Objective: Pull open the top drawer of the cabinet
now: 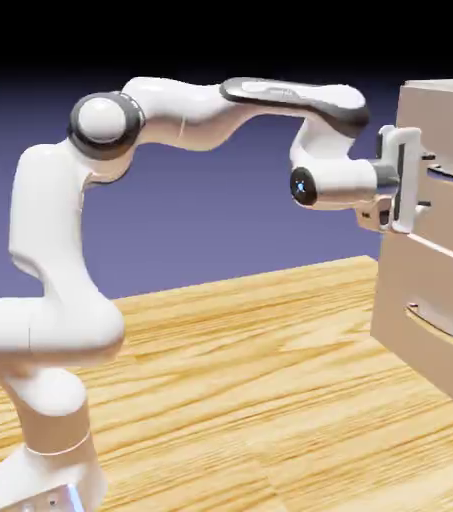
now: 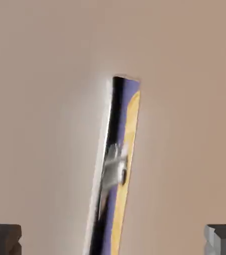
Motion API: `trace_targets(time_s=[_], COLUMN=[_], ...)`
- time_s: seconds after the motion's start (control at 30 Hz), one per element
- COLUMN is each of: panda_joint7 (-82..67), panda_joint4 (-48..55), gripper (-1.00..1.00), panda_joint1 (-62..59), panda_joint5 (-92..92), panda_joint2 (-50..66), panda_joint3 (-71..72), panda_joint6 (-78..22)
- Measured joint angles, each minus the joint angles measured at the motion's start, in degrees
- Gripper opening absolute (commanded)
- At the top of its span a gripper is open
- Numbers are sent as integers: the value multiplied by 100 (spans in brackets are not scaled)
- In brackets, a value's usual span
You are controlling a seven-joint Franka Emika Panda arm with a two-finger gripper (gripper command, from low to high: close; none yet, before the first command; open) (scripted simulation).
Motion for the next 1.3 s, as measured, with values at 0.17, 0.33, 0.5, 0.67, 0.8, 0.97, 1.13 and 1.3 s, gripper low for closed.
trace_targets(time_s=[0.17,0.33,0.5,0.67,0.8,0.97,1.13,1.3], panda_joint7=[210,857,481,-188,-639,-975,-1030,-1086], panda_joint4=[531,1473,851,-139,-739,-1300,-1785,-2250], gripper=[0,-100,-100,-100,-100,-100,-100,-100], panda_joint1=[-580,-1415,-903,103,934,1972,3009,4047], panda_joint5=[171,-94,78,334,489,598,602,602], panda_joint2=[-255,-842,-491,125,514,783,800,757], panda_joint3=[436,984,649,-67,-723,-1629,-2603,-3576], panda_joint6=[68,282,122,-88,-184,-266,-350,-412])
